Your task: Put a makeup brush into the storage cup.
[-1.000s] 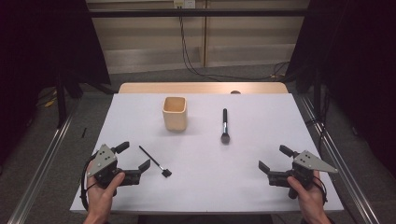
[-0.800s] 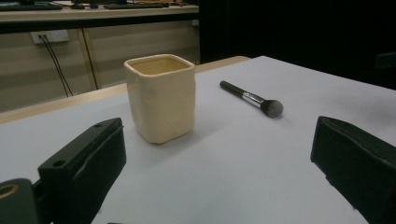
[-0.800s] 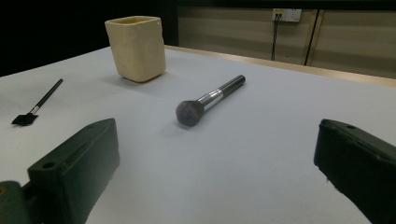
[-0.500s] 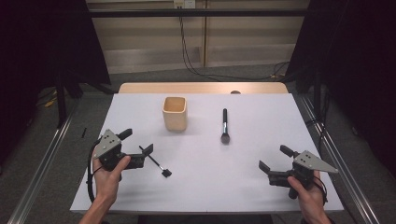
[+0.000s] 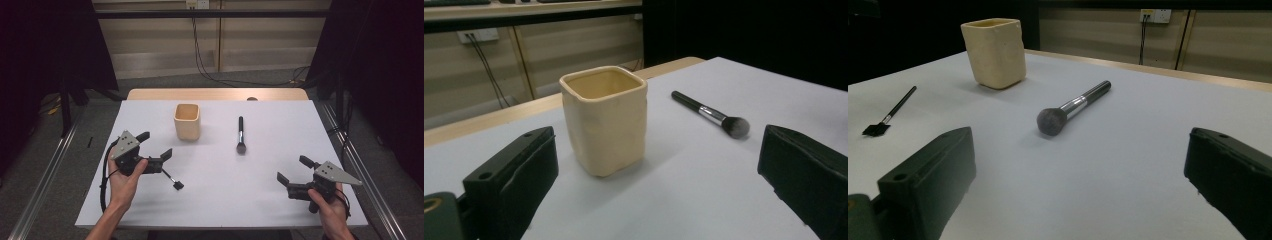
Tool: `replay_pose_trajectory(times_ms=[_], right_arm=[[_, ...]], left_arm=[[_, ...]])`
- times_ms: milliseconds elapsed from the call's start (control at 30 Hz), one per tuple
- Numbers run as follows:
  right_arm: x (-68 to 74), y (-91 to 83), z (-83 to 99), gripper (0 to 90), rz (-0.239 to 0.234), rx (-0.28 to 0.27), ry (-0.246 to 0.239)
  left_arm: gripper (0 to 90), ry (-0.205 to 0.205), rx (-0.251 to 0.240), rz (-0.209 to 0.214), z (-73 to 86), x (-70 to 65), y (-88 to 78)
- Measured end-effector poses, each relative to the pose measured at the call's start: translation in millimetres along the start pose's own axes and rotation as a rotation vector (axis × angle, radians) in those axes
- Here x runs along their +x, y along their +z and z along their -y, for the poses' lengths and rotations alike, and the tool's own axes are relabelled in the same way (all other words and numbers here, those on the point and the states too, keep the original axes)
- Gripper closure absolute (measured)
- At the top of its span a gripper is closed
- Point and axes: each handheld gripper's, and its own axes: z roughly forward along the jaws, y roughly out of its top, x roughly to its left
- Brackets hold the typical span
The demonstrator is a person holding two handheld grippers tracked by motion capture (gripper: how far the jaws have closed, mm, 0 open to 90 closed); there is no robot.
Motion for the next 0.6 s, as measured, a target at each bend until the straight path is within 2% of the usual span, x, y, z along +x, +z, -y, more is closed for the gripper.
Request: replay_pose_trajectory(times_ms=[100,200,300,367,567,600], right_arm=[[-0.4,0.2,0.2,0.0,0.001,0.003,-0.001],[0.2,-0.2,0.1,0.0,0.0,0.002,-0.002],[-0.2,0.4,0.3,0.0,-0.001,0.004,-0.003],[-0.3,0.4,0.4,0.0,0.0,0.006,-0.004],[-0.6,0.1,0.4,0.0,0.0,0.006,-0.001],[-0.5,0.0,0.4,0.0,0.001,0.006,-0.002]], left_arm=[[2.7,0.018,0.004,0.003,-1.8,1.2,4.4],[3.6,0.032,0.037,0.02,-4.1,4.7,9.2],[4.1,0.019,0.045,0.04,-6.1,6.6,15.0],[4.1,0.042,0.07,0.052,-7.5,6.6,19.2],[4.2,0.072,0.134,0.091,-8.5,5.7,29.0],[4.2,0.071,0.144,0.108,-8.9,6.2,29.7]])
